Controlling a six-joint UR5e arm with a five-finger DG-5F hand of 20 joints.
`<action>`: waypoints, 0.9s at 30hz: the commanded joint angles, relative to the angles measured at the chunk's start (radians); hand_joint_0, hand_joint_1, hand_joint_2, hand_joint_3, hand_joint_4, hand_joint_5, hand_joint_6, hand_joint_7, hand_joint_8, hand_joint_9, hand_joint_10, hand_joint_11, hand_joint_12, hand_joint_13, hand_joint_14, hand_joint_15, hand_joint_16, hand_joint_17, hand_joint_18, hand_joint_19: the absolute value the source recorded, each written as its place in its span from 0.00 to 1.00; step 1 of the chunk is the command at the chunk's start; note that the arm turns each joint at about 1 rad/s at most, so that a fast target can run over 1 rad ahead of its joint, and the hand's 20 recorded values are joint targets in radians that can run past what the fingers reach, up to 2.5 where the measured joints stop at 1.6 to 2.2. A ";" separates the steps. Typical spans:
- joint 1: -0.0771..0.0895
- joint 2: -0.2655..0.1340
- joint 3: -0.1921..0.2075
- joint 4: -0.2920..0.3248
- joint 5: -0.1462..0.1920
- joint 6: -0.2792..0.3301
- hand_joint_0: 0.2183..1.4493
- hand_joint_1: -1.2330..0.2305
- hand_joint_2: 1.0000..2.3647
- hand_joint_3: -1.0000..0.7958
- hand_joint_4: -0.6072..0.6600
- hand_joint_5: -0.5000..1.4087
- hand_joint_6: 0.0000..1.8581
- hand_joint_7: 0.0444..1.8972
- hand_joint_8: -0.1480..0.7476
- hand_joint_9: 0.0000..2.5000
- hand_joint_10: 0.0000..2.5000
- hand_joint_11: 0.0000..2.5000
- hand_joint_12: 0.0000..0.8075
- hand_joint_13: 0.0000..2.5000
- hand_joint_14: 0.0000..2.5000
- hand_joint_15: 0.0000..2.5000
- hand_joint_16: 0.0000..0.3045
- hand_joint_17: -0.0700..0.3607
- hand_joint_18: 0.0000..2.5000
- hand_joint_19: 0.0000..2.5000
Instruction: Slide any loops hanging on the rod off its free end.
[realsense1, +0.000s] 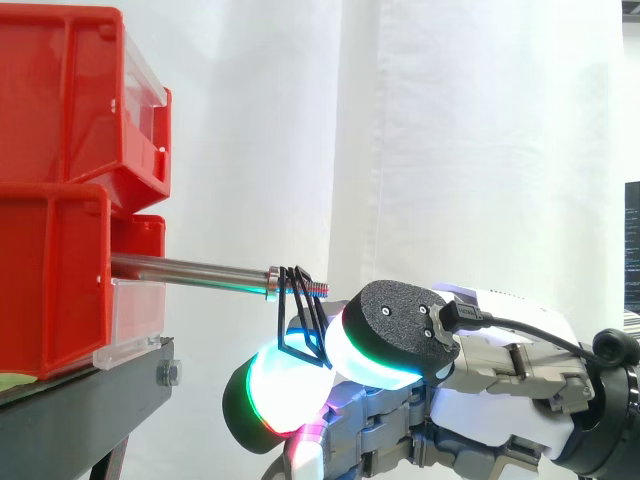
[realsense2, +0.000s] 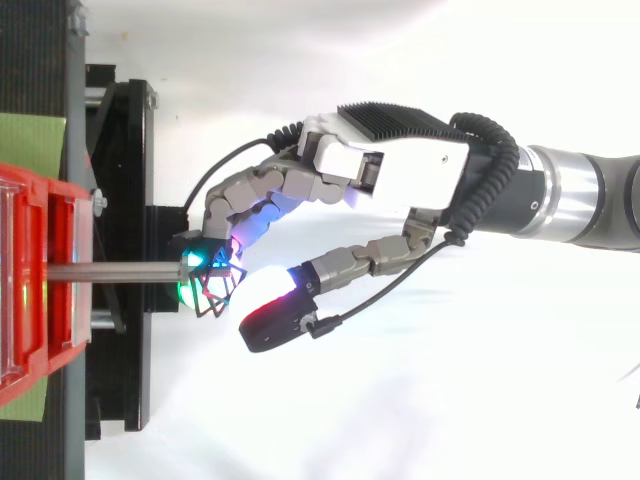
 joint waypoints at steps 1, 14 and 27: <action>-0.002 -0.001 0.000 0.000 0.000 0.000 0.31 0.41 0.01 0.46 0.58 0.15 0.48 0.48 0.53 0.36 0.00 0.24 0.44 0.35 0.00 0.15 0.17 0.43 0.32 0.29; -0.006 -0.001 -0.001 0.000 0.000 0.002 0.30 0.42 0.01 0.42 0.58 0.15 0.48 0.48 0.53 0.36 0.00 0.25 0.44 0.35 0.01 0.15 0.17 0.43 0.33 0.29; -0.016 -0.092 0.114 -0.021 -0.020 0.077 0.30 0.46 0.01 0.45 0.55 0.17 0.48 0.51 0.56 0.37 0.00 0.25 0.47 0.36 0.00 0.15 0.18 0.45 0.34 0.29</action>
